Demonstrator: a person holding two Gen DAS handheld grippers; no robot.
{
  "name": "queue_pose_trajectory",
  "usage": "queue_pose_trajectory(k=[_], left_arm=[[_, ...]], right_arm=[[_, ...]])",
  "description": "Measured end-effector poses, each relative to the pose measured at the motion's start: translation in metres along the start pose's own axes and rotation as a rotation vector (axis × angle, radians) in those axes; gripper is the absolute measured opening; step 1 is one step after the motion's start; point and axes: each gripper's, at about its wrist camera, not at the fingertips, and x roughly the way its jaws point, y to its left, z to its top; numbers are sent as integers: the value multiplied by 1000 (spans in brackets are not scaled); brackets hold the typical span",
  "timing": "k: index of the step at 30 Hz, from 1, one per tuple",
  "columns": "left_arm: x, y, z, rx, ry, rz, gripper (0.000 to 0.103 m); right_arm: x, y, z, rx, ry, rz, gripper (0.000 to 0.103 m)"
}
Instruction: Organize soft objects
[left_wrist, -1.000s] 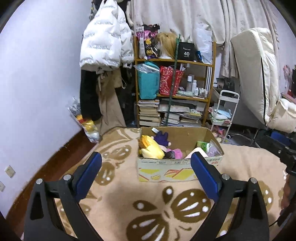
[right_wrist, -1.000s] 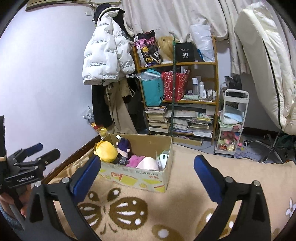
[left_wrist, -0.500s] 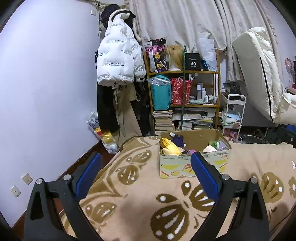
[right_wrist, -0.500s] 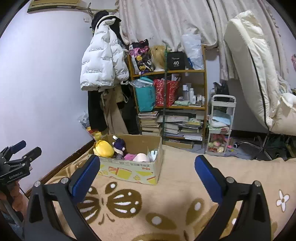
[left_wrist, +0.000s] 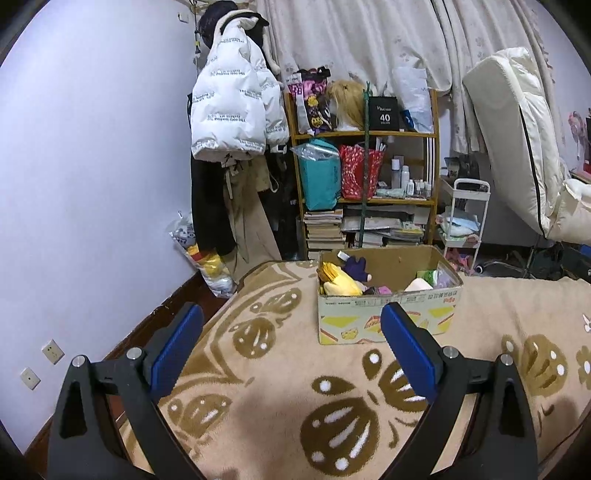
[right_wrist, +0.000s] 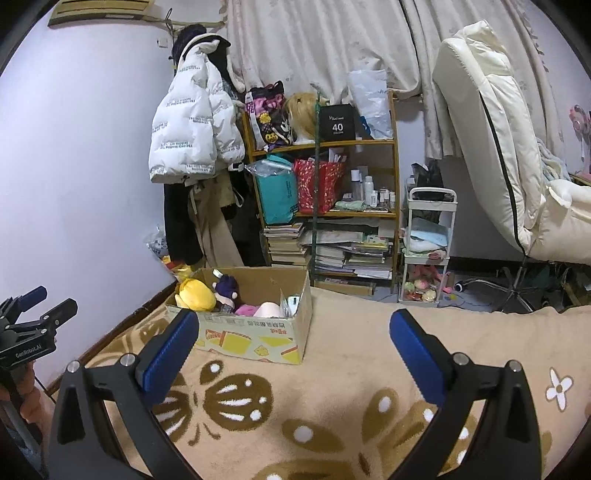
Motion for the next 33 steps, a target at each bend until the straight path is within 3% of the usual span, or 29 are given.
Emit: queue_pose_trajectory(k=[33], left_arm=[[14, -6, -9, 27, 17, 4, 96]], right_arm=[[14, 8, -4, -34, 12, -46, 103]])
